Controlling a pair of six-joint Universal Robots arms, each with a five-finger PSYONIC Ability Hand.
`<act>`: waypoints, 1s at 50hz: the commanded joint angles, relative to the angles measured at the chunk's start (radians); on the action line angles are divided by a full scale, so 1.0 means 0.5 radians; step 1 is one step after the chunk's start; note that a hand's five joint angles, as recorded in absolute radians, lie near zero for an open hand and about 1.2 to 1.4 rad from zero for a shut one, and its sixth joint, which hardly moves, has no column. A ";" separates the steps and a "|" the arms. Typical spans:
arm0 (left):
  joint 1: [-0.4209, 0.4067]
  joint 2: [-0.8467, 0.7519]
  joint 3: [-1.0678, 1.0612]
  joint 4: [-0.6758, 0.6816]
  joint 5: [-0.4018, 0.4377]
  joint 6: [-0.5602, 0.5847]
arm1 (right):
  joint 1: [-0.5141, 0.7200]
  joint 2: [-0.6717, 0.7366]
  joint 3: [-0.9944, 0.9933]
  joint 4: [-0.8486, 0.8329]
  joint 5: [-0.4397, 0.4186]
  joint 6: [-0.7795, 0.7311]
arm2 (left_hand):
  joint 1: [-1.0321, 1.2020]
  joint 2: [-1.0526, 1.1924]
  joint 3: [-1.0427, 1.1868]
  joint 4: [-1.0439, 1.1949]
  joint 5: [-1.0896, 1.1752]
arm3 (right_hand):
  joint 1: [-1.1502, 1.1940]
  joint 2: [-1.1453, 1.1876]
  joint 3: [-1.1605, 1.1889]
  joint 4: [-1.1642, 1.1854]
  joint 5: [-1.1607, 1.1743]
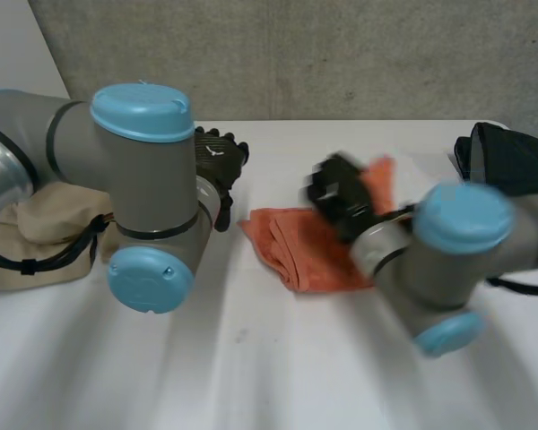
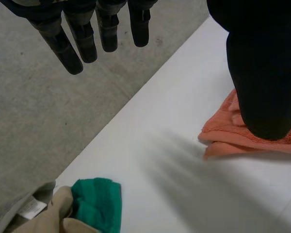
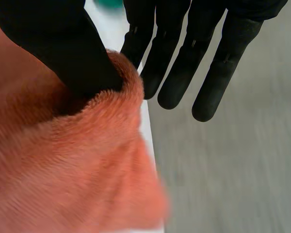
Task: Fold the laundry.
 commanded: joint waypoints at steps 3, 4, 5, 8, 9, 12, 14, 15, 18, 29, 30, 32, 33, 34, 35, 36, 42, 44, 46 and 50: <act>-0.007 0.086 -0.107 0.012 -0.010 -0.093 | 0.232 0.103 0.092 -0.055 -0.151 0.104 | -0.039 -0.064 -0.072 -0.048 -0.095 | -1.115 -1.242 -1.256 -1.282 -1.265; -0.016 0.083 -0.101 0.021 0.000 -0.093 | 0.211 0.054 0.089 0.009 -0.096 0.263 | -0.039 -0.064 -0.072 -0.048 -0.095 | -1.477 -1.604 -1.618 -1.644 -1.627; -0.025 0.080 -0.098 0.027 0.000 -0.093 | 0.193 0.023 0.092 0.037 -0.086 0.340 | -0.039 -0.064 -0.072 -0.048 -0.095 | -1.707 -1.834 -1.848 -1.874 -1.857; -0.050 0.074 -0.049 0.061 0.009 -0.093 | 0.055 -0.124 0.086 0.145 -0.053 0.803 | -0.039 -0.064 -0.072 -0.048 -0.095 | -1.874 -2.001 -2.015 -2.041 -2.024; -0.056 0.068 -0.025 0.073 0.009 -0.093 | 0.012 -0.170 0.077 0.182 -0.043 0.956 | -0.039 -0.064 -0.072 -0.048 -0.095 | -1.874 -2.001 -2.015 -2.041 -2.024; -0.105 0.028 0.083 0.107 0.009 -0.105 | -0.136 -0.324 0.016 0.368 -0.031 1.435 | -0.039 -0.064 -0.072 -0.048 -0.095 | -1.874 -2.001 -2.015 -2.041 -2.024; -0.154 -0.018 0.184 0.119 0.012 -0.111 | -0.249 -0.336 -0.070 0.565 -0.046 1.788 | -0.039 -0.064 -0.072 -0.048 -0.095 | -1.874 -2.001 -2.015 -2.041 -2.024; -0.175 -0.036 0.215 0.122 0.012 -0.111 | -0.283 -0.324 -0.104 0.629 -0.052 1.889 | -0.039 -0.064 -0.072 -0.048 -0.095 | -1.874 -2.001 -2.015 -2.041 -2.024; -0.255 -0.134 0.362 0.122 0.042 -0.127 | -0.393 -0.235 -0.288 0.875 -0.095 2.139 | -0.039 -0.064 -0.072 -0.048 -0.095 | -1.874 -2.001 -2.015 -2.041 -2.024; -0.351 -0.769 1.128 -0.129 0.368 -0.084 | -0.547 0.188 -0.886 1.504 -0.053 2.001 | -0.039 -0.064 -0.072 -0.048 -0.095 | -1.874 -2.001 -2.015 -2.041 -2.024; -0.348 -0.815 1.181 -0.151 0.365 -0.072 | -0.550 0.200 -0.899 1.507 -0.043 2.001 | -0.039 -0.064 -0.072 -0.048 -0.095 | -1.874 -2.001 -2.015 -2.041 -2.024; -0.320 -0.944 1.331 -0.233 0.340 -0.010 | -0.553 0.222 -0.905 1.510 -0.022 1.998 | -0.039 -0.064 -0.072 -0.048 -0.095 | -1.874 -2.001 -2.015 -2.041 -2.024; -0.311 -0.978 1.371 -0.276 0.319 0.020 | -0.553 0.228 -0.905 1.504 -0.022 1.998 | -0.039 -0.064 -0.072 -0.048 -0.095 | -1.874 -2.001 -2.015 -2.041 -2.024; -0.305 -1.012 1.414 -0.322 0.291 0.057 | -0.550 0.234 -0.905 1.504 -0.028 1.998 | -0.039 -0.064 -0.072 -0.048 -0.095 | -1.874 -2.001 -2.015 -2.041 -2.024; -0.298 -1.042 1.448 -0.371 0.264 0.091 | -0.544 0.237 -0.905 1.504 -0.028 1.995 | -0.039 -0.064 -0.072 -0.048 -0.095 | -1.874 -2.001 -2.015 -2.041 -2.024; -0.301 -1.088 1.500 -0.448 0.191 0.158 | -0.541 0.250 -0.908 1.498 -0.028 1.983 | -0.039 -0.064 -0.072 -0.048 -0.095 | -1.874 -2.001 -2.015 -2.041 -2.024; -0.298 -1.132 1.513 -0.485 -0.040 0.294 | -0.510 0.326 -0.963 1.474 -0.031 1.912 | -0.039 -0.064 -0.072 -0.048 -0.095 | -1.874 -2.001 -2.015 -2.041 -2.024; -0.314 -1.083 1.445 -0.510 -0.086 0.281 | -0.489 0.363 -1.006 1.486 -0.031 1.884 | 0.150 0.125 0.117 0.141 0.094 | -1.874 -2.001 -2.015 -2.041 -2.024; -0.344 -1.003 1.308 -0.583 -0.080 0.236 | -0.452 0.391 -1.040 1.495 -0.037 1.860 | 0.448 0.424 0.416 0.439 0.393 | -1.874 -2.001 -2.015 -2.041 -2.024; -0.390 -0.831 1.028 -0.663 -0.010 0.144 | -0.378 0.421 -1.074 1.504 -0.068 1.823 | 0.660 0.636 0.628 0.652 0.605 | -1.874 -2.001 -2.015 -2.041 -2.024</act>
